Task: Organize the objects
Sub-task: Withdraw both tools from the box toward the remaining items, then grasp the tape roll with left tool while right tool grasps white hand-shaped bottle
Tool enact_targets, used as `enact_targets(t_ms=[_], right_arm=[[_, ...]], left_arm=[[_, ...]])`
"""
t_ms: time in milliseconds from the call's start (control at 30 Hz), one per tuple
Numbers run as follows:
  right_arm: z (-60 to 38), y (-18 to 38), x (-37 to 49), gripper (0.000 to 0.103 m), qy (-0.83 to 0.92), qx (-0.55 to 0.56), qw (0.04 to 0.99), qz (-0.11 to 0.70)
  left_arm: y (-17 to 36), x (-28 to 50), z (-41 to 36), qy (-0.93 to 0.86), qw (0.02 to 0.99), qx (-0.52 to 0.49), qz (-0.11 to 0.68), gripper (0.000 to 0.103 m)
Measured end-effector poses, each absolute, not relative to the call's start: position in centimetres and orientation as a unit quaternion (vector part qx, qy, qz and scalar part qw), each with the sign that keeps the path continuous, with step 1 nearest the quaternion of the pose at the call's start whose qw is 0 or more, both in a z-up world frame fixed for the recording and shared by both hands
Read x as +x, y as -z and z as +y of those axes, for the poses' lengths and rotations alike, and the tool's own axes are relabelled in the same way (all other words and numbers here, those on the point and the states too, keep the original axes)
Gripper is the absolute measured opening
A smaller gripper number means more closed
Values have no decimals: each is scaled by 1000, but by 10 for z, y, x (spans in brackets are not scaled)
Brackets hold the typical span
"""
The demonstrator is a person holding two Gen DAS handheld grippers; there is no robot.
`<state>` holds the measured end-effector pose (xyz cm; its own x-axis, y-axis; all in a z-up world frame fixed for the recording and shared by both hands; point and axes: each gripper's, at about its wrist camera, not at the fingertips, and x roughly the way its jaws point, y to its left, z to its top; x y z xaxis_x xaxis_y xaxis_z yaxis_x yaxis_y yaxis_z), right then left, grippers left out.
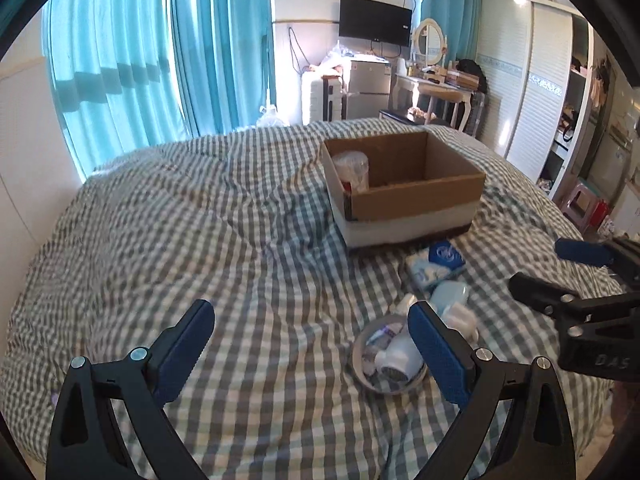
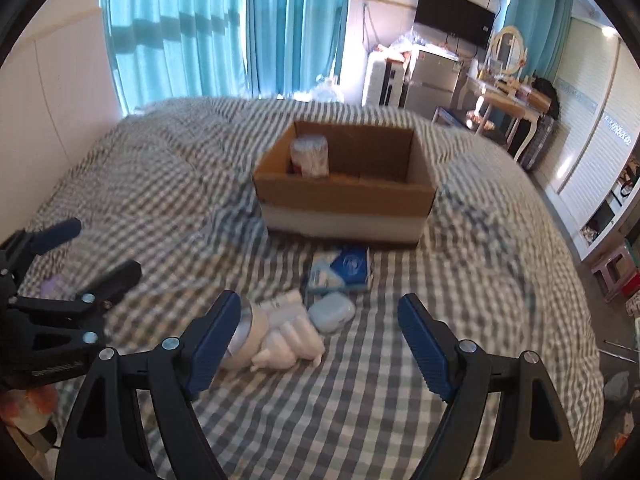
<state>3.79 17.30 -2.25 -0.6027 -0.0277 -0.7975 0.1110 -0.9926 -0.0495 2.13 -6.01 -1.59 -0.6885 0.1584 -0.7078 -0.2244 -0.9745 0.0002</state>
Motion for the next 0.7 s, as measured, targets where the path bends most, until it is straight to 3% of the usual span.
enact_targets(t_ms=[267, 700], right_arm=[[193, 74, 34, 81, 870, 493, 23, 12], [210, 85, 21, 81, 865, 502, 22, -3]], left_arm=[[71, 23, -40, -894, 143, -422, 56, 100], [133, 1, 1, -842, 192, -497, 82, 100]])
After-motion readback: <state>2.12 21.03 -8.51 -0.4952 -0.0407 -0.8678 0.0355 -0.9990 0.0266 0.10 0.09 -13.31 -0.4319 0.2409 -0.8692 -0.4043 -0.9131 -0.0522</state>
